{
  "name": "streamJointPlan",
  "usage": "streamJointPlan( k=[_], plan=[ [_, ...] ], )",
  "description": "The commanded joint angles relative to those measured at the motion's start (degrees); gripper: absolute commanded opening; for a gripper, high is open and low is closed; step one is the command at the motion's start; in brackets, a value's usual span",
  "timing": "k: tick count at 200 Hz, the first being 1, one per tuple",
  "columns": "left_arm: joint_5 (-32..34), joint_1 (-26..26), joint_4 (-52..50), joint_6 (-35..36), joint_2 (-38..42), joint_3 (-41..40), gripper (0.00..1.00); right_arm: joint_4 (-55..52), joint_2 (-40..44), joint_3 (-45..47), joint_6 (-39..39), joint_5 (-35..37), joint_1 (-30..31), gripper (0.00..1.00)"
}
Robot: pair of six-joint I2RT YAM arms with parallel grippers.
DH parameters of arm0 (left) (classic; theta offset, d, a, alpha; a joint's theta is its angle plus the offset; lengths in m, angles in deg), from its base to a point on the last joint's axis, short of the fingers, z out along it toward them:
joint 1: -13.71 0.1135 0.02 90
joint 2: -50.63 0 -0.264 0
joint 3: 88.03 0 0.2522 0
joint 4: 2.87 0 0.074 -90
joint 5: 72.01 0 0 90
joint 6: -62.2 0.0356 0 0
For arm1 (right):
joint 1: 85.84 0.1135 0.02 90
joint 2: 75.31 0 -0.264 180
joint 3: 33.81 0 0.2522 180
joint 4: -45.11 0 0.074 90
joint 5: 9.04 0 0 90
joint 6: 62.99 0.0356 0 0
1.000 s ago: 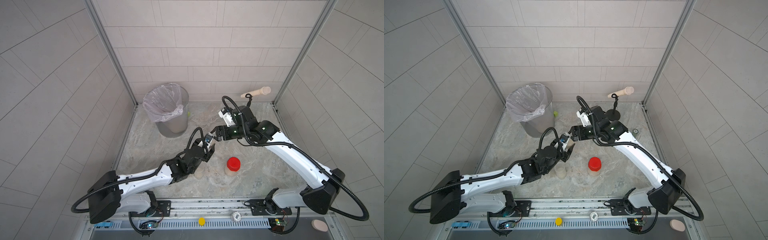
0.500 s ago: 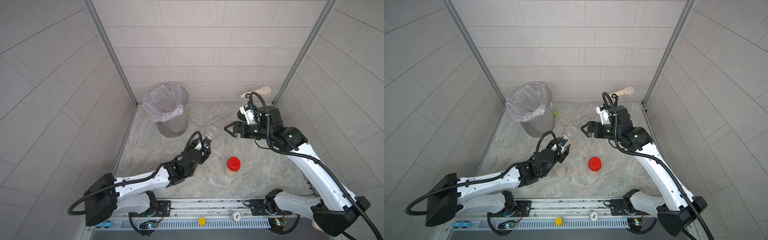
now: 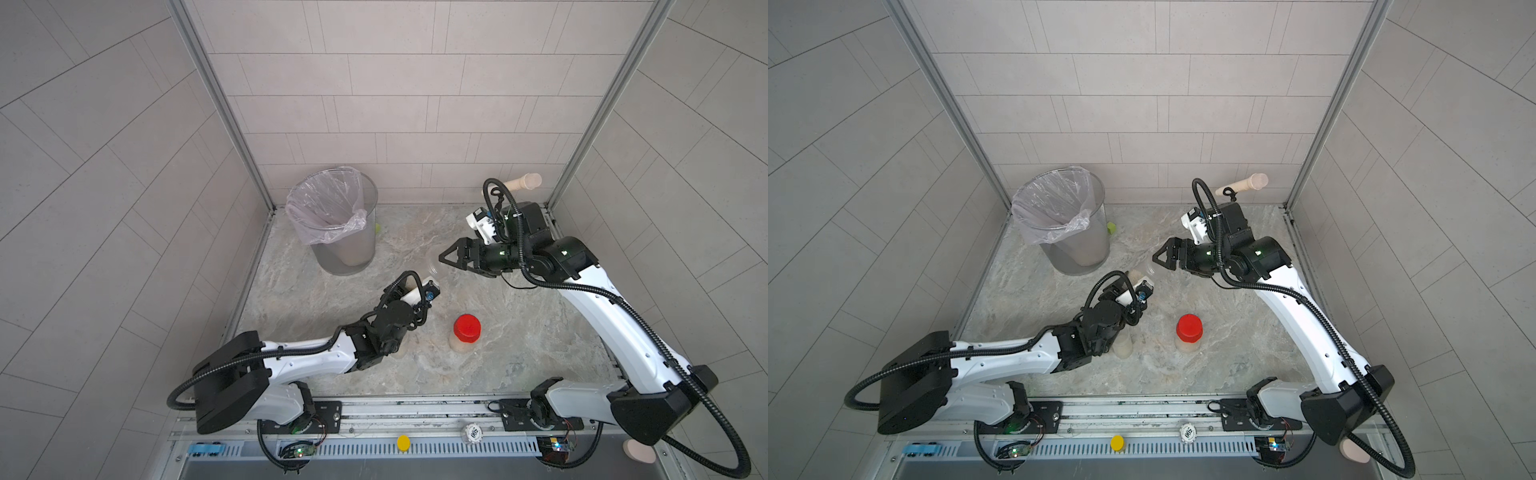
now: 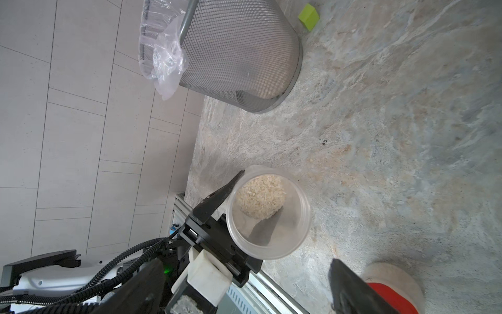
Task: Empty moldy rice from jars
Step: Pick up the jar from the center of the board, then unscrew the lid from the jar.
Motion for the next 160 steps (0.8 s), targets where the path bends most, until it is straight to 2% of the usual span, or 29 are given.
streamJointPlan(
  k=[1, 73, 160],
  plan=[
    [0.91, -0.36, 7.37, 3.97, -0.24, 2.4, 0.35, -2.38, -1.21, -1.27, -1.11, 0.6, 0.25, 0.96],
    [1.42, -0.36, 9.9, 6.35, -2.41, 3.06, 0.35, -1.97, -6.13, -3.51, -1.57, -0.06, 0.93, 0.93],
    [1.62, -0.33, 9.86, 5.5, -1.86, 1.96, 0.35, -1.5, -7.15, -4.17, -1.88, -0.89, 1.16, 0.86]
  ],
)
